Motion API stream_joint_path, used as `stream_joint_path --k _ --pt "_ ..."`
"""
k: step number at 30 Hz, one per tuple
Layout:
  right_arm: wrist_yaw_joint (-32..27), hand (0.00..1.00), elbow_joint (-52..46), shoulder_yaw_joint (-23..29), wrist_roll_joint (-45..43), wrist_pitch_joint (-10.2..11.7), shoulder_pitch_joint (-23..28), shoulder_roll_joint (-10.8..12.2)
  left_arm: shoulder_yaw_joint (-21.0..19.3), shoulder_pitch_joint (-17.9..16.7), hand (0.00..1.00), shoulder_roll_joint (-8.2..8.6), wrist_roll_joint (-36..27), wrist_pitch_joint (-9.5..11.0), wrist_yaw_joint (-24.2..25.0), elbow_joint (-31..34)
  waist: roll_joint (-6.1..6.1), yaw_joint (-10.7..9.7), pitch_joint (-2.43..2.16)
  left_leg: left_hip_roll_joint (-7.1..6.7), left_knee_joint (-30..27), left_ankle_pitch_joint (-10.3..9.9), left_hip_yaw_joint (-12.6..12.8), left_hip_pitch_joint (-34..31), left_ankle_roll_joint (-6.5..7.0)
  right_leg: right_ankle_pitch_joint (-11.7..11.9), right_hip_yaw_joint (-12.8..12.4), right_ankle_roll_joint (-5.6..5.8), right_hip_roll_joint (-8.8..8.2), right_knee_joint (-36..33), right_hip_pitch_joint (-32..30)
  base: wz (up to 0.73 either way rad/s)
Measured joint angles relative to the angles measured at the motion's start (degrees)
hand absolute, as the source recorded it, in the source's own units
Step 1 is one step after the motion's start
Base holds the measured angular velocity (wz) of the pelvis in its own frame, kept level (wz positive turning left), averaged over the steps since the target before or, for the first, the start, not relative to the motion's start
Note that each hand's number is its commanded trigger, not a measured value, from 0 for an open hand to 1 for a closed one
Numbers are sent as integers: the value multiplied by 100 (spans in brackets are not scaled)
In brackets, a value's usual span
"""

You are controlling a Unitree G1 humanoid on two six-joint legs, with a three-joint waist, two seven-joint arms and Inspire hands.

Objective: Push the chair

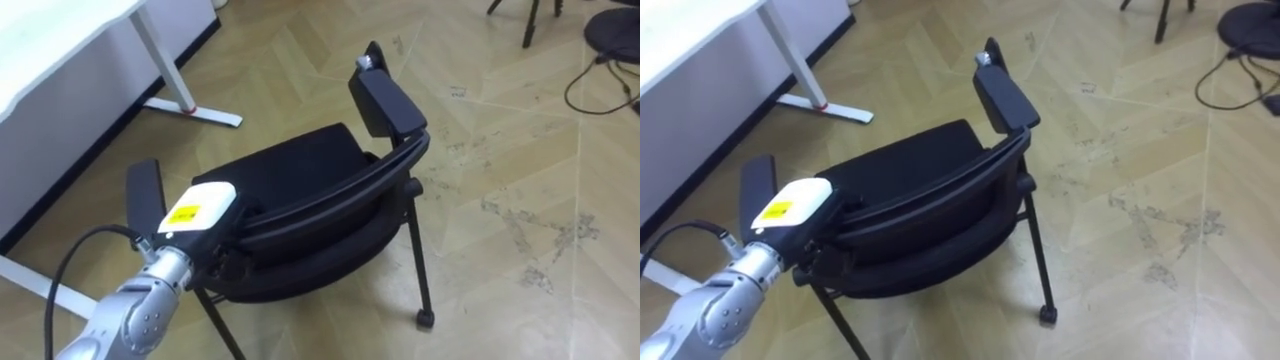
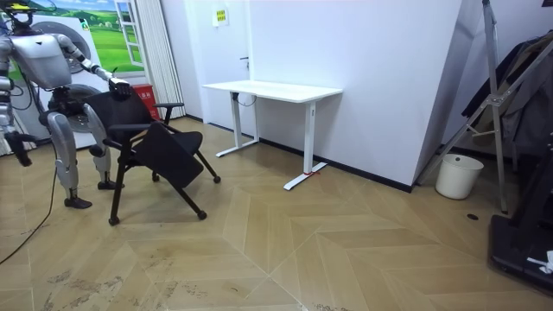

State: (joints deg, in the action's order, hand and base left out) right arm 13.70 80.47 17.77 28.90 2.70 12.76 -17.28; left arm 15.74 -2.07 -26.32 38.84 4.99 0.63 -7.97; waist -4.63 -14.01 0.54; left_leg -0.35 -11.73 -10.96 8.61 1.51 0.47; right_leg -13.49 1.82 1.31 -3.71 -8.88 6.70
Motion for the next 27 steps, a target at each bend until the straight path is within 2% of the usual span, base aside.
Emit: stream_joint_path --k 2,4,5,7,9,13,14,15,17,18,20,23,24,27 --pt "-99 0 0 340 88 -34 206 -52 -43 0 100 -19 -10 -29 -7 -29 9 -61 0 0 7 0 8 14 0 0 -25 0 2 -13 -1 -4" --pt "-182 0 -7 644 313 -36 312 -92 -59 -2 100 -134 -121 -56 -8 -30 50 -152 24 11 6 0 37 25 1 0 -45 0 8 -41 -12 -12" --pt "-282 0 -87 912 490 -35 317 -98 -126 -12 100 -211 -227 -46 14 -30 72 -141 37 45 9 0 131 25 0 1 -133 -1 33 -113 -91 -30" --pt "-498 0 -484 1172 803 -20 333 -96 -171 -19 100 -313 -320 -53 -3 -42 85 -212 46 65 -2 0 174 -26 -1 19 -175 -10 49 -113 -153 -20" --pt "-867 0 -1138 1489 1062 58 370 -105 -253 -19 100 -344 -348 2 -71 -158 89 -286 41 66 -12 1 216 -56 1 28 -235 -6 52 -150 -213 -10" --pt "-1442 0 -2672 1740 1402 236 421 -90 -425 -45 100 -381 -329 218 -223 -335 92 -327 14 79 -12 2 324 -122 3 39 -360 9 62 -219 -363 -15" --pt "-1723 0 -3256 1748 1541 369 440 -91 -425 -46 100 -433 -330 287 -291 -369 54 -352 -14 78 -15 2 338 -128 3 42 -369 12 61 -265 -373 -5" --pt "-2002 0 -3720 1758 1590 549 425 -93 -425 -66 100 -455 -324 338 -418 -420 105 -402 -4 77 -14 2 340 -121 3 43 -402 13 61 -286 -374 0" --pt "-2435 0 -4328 1767 1571 763 359 -99 -425 -93 100 -497 -285 455 -630 -510 151 -427 -17 77 -12 2 351 -115 4 43 -415 13 62 -290 -375 0" --pt "-2706 0 -4715 1775 1567 858 357 -104 -425 -94 100 -550 -264 525 -703 -534 146 -431 -39 78 -12 3 351 -126 3 43 -417 13 63 -280 -380 0" --pt "-3156 0 -5314 1886 1370 867 295 -104 -425 -154 100 -636 -268 596 -789 -533 162 -481 -45 78 -7 2 365 -128 4 43 -425 14 63 -274 -384 0" --pt "-3876 0 -6162 2177 855 994 245 -107 -426 -234 100 -643 -235 635 -920 -533 144 -530 -63 74 -8 2 366 -145 4 43 -407 14 61 -256 -393 0" --pt "-4170 0 -6509 2226 709 1041 245 -133 -426 -238 100 -643 -220 636 -930 -533 120 -512 -85 75 -8 2 366 -171 3 43 -408 14 63 -267 -430 0" --pt "-4621 0 -7154 2266 167 1052 117 -226 -438 -252 100 -619 -221 599 -894 -534 97 -488 -107 80 -7 3 425 -168 4 44 -449 15 67 -303 -474 -9"
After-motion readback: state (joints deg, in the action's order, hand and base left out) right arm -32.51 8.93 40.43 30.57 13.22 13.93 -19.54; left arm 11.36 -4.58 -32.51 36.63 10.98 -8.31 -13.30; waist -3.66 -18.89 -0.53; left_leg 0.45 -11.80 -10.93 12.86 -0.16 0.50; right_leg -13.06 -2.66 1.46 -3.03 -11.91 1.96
